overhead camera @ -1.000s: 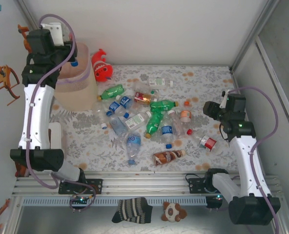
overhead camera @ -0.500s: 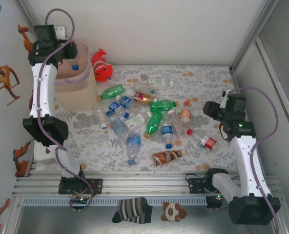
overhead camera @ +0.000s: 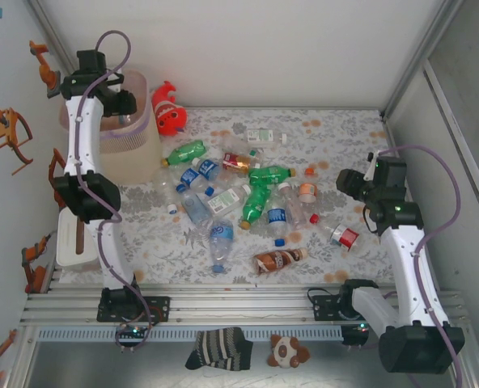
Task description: Put the plastic bottles in the bin
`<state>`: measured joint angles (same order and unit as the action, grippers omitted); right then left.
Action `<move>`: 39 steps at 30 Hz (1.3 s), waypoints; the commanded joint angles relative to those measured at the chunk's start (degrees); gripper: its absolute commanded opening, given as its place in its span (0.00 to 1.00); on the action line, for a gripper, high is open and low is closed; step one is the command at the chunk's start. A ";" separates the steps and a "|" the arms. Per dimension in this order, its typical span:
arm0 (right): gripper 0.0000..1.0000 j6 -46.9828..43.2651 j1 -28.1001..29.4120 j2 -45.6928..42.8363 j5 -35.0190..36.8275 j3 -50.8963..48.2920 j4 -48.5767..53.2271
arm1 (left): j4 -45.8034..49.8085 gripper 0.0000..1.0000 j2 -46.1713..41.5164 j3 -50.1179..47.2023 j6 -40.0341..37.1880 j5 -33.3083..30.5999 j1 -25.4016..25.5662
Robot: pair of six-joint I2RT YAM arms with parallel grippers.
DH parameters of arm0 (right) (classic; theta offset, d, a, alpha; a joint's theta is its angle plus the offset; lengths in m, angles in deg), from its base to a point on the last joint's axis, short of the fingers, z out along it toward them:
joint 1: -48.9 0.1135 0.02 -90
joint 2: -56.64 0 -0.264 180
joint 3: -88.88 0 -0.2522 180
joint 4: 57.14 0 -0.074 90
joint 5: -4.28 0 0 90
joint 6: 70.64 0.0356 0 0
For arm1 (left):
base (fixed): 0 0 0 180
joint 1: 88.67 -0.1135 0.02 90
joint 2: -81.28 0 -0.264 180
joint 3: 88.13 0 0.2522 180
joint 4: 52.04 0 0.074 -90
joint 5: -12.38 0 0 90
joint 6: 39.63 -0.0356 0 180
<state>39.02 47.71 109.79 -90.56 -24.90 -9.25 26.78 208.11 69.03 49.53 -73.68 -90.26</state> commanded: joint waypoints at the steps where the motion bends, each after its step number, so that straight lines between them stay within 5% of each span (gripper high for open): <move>1: 0.66 0.97 0.40 -1.29 1.02 -1.21 0.22 | 5.92 0.32 3.72 1.27 -1.35 1.43 -0.45; 11: 0.67 0.82 0.40 -1.37 0.99 -2.27 0.46 | 8.31 0.33 9.47 5.11 -2.74 2.06 -0.52; 28: 0.66 1.15 0.40 -2.42 1.41 -3.86 0.16 | 3.15 0.33 16.81 -3.21 0.92 3.30 0.35; 39: 0.66 1.65 0.40 -2.69 1.11 -3.73 0.22 | 2.67 0.49 16.49 -4.24 1.22 3.78 0.35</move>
<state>39.56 47.71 108.04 -90.50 -28.52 -9.25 29.38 222.73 66.62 50.05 -70.33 -90.10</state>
